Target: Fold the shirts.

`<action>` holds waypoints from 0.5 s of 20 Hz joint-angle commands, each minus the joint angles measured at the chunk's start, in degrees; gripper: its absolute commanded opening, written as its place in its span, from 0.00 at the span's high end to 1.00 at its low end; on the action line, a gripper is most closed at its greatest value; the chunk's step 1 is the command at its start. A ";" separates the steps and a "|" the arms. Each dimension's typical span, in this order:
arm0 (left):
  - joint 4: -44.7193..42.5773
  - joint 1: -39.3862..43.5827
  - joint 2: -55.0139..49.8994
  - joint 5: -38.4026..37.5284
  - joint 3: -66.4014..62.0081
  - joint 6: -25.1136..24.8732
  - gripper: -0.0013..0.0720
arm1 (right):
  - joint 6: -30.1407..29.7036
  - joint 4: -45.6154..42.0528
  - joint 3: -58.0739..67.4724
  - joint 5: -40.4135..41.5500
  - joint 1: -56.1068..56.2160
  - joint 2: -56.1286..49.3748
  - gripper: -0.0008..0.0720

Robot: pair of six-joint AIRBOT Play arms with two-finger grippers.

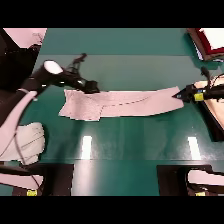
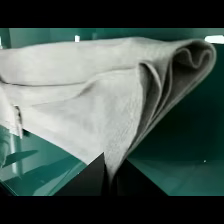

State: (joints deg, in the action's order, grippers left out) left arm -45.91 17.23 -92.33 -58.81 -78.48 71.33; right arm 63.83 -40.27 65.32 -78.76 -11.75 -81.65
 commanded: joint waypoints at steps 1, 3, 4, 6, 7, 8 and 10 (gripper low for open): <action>0.07 7.87 -10.67 -0.68 -8.98 1.99 0.95 | 5.90 0.24 7.56 -3.76 3.96 4.72 0.97; 0.09 11.23 -15.63 -0.57 -13.33 2.99 0.95 | 8.46 0.24 13.42 -4.63 8.17 4.81 0.97; 0.11 12.61 -17.49 -0.13 -15.02 3.80 0.95 | 9.18 0.22 15.93 -4.63 10.54 4.81 0.97; 0.22 14.19 -19.89 0.44 -17.75 3.96 0.95 | 9.31 0.22 20.24 -4.28 14.93 4.37 0.97; 0.39 14.45 -20.52 0.79 -18.38 4.22 0.95 | 9.77 0.20 22.43 -4.33 16.94 3.74 0.97; 0.55 14.43 -20.72 0.96 -18.53 4.94 0.95 | 9.86 0.20 24.87 -4.50 19.04 2.82 0.97; 0.00 14.36 -20.72 1.16 -18.53 5.20 0.95 | 9.88 0.09 29.57 -5.33 22.56 0.52 0.97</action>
State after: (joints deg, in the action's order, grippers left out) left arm -45.60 30.57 -111.42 -58.17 -95.44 75.50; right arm 72.77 -40.07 88.40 -83.29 5.58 -79.13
